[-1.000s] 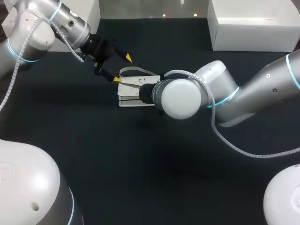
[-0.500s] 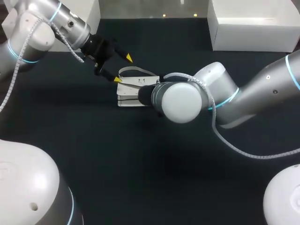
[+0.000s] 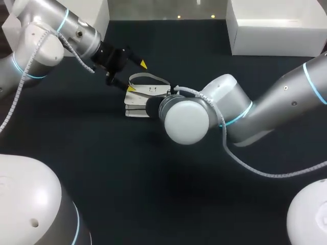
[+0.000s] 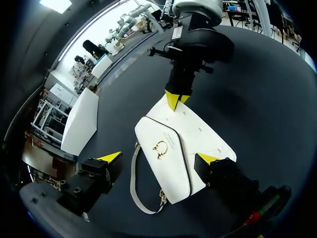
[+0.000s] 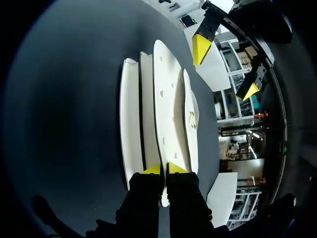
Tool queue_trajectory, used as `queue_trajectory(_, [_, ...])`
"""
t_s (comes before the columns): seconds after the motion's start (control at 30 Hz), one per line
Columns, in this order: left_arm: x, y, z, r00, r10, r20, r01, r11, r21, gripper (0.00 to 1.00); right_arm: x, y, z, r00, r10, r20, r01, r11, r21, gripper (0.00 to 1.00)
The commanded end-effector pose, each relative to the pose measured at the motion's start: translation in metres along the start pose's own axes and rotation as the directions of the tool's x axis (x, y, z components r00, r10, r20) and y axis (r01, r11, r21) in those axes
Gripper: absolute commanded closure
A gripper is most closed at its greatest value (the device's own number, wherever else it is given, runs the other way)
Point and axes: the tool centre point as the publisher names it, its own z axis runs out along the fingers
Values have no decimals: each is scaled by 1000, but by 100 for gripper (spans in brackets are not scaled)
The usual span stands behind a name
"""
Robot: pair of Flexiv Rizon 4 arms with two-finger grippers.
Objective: Pick up the bag, open it, inspect its contents, close it, and place it on the opposite side
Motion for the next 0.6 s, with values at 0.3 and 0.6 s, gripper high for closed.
queue_trajectory(0.3, [8,0,3,1000,3,7,-3,1000,11,3,2,2,1,1000,1,5,-1,1000,5,100])
queue_trajectory(0.6, [14,9,20,1000,-23,-15,23,999,30,41,2,2,1,1000,1,5,-1,1000,5,100])
